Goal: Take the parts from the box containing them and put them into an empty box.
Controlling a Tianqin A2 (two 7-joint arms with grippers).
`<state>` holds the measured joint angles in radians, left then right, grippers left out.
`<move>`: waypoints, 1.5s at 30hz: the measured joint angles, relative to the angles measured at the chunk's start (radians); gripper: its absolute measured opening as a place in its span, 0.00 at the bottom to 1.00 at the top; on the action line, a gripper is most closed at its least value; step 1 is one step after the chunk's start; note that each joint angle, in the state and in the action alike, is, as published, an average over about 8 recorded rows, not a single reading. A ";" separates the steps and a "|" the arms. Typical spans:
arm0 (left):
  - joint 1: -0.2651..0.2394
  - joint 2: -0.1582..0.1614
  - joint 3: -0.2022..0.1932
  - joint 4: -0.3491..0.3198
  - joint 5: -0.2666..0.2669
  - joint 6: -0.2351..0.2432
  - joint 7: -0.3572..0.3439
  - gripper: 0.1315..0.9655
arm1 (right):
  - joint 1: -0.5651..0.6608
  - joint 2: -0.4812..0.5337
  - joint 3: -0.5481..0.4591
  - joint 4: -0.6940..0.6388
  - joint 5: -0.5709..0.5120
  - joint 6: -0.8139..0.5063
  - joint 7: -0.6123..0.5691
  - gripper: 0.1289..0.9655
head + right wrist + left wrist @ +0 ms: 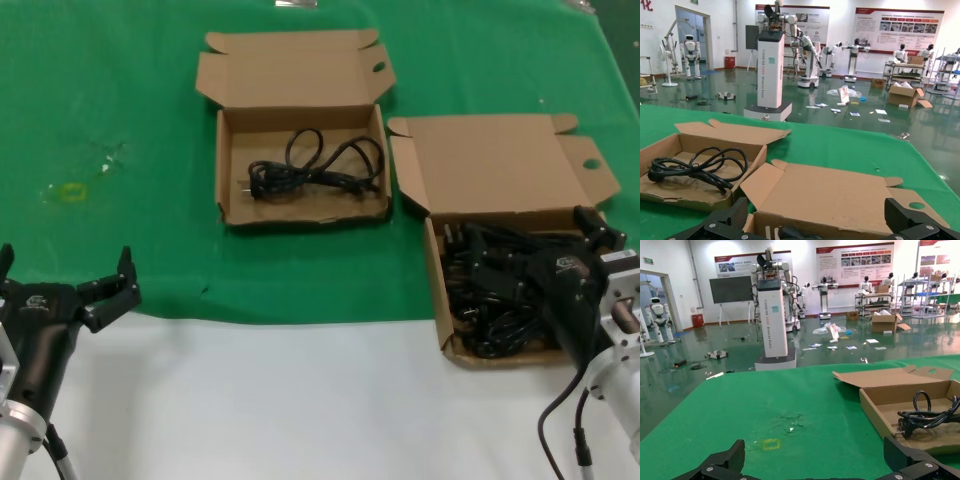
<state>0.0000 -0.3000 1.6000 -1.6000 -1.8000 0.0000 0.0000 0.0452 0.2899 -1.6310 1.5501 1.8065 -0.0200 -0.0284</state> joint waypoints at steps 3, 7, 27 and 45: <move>0.000 0.000 0.000 0.000 0.000 0.000 0.000 1.00 | 0.000 0.000 0.000 0.000 0.000 0.000 0.000 1.00; 0.000 0.000 0.000 0.000 0.000 0.000 0.000 1.00 | 0.000 0.000 0.000 0.000 0.000 0.000 0.000 1.00; 0.000 0.000 0.000 0.000 0.000 0.000 0.000 1.00 | 0.000 0.000 0.000 0.000 0.000 0.000 0.000 1.00; 0.000 0.000 0.000 0.000 0.000 0.000 0.000 1.00 | 0.000 0.000 0.000 0.000 0.000 0.000 0.000 1.00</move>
<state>0.0000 -0.3000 1.6000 -1.6000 -1.8000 0.0000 0.0000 0.0452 0.2899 -1.6310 1.5501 1.8065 -0.0200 -0.0284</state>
